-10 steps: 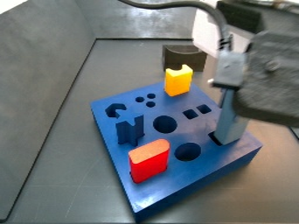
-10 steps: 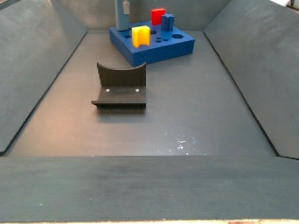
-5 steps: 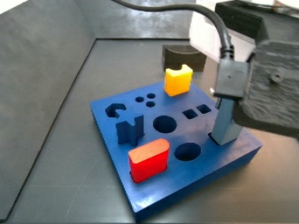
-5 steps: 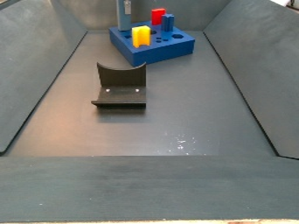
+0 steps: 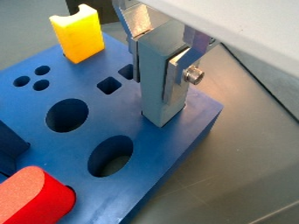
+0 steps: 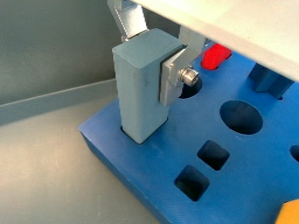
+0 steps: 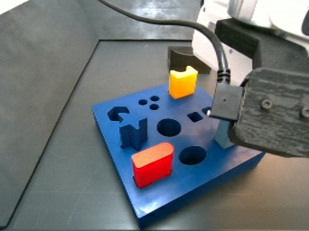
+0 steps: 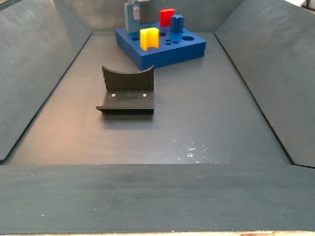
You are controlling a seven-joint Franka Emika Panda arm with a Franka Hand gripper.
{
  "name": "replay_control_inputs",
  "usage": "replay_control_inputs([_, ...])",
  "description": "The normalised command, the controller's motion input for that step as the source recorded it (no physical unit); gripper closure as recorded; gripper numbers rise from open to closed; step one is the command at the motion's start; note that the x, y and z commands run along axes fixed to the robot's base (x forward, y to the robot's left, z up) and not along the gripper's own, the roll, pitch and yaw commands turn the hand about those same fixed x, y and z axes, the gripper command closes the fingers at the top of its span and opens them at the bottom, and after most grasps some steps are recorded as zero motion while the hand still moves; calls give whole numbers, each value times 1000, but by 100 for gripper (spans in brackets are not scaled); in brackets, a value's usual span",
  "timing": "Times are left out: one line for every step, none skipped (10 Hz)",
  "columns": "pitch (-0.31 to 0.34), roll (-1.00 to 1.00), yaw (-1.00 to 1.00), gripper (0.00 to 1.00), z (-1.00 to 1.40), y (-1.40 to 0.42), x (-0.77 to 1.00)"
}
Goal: Pick up the rectangle object. Move up. Place the rectangle object on the fixture. Regrasp the rectangle object. Move to above the board. Insert the rectangle object.
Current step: Insert the rectangle object.
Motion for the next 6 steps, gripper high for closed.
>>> replay_control_inputs([549, 0, -503, 100, -3, 0, 209])
replay_control_inputs([869, 0, -557, 100, -117, 0, 0])
replay_control_inputs([-6, 0, 0, 100, -29, 0, 0])
replay_control_inputs([-37, 0, 0, 100, -403, 0, 0])
replay_control_inputs([37, 0, 0, 100, -951, 0, 49])
replay_control_inputs([237, 0, 0, 100, -1000, 0, 209])
